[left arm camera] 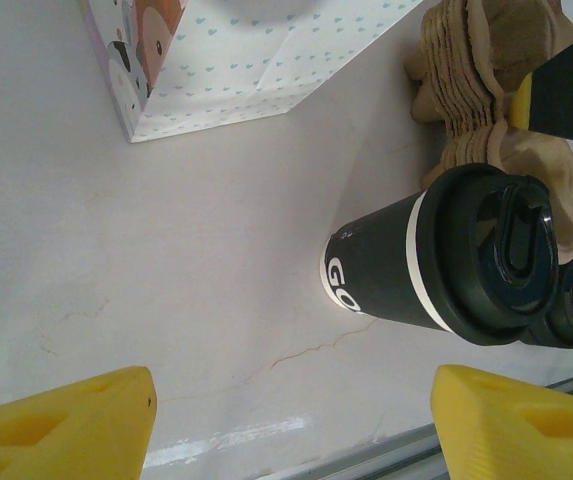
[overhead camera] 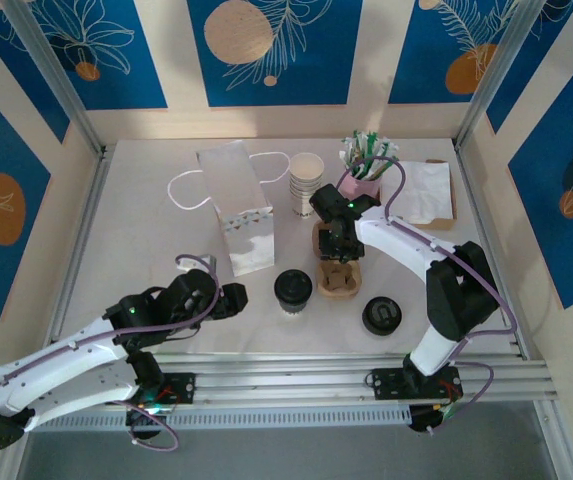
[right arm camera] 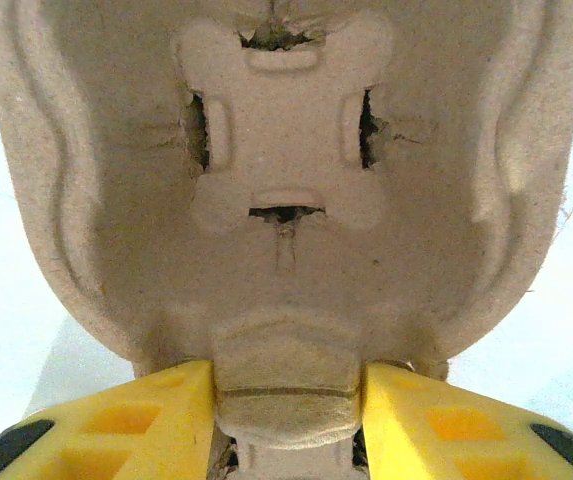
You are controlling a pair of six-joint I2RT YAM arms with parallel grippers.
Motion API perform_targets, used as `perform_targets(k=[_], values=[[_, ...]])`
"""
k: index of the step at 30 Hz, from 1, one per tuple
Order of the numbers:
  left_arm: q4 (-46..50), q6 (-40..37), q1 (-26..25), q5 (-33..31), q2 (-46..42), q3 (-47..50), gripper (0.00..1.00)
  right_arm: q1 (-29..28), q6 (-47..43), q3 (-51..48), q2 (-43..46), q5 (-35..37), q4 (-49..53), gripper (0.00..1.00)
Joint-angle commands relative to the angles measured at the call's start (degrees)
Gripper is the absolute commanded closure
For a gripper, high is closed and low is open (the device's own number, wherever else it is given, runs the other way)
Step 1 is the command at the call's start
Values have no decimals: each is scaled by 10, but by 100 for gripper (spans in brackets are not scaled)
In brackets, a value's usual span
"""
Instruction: Pack the takeout coffee
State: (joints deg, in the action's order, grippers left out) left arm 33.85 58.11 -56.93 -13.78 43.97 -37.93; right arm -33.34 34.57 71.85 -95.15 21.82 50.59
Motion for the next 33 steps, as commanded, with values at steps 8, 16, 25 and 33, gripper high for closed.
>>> perform_targets(k=[8,16,25,33], values=[[2,7,-2,-7,-3,8,27,-7,12,19,13,6,28,62],[1,6,-2,-9,-3,9,27,-8,16,26,38,6,35,63],[10,12,-2,-19,2,7,27,-9,17,29,70,7,44,63],[135,-71,-2,-103,18,-68,27,-9,16,33,111,15,64,64]])
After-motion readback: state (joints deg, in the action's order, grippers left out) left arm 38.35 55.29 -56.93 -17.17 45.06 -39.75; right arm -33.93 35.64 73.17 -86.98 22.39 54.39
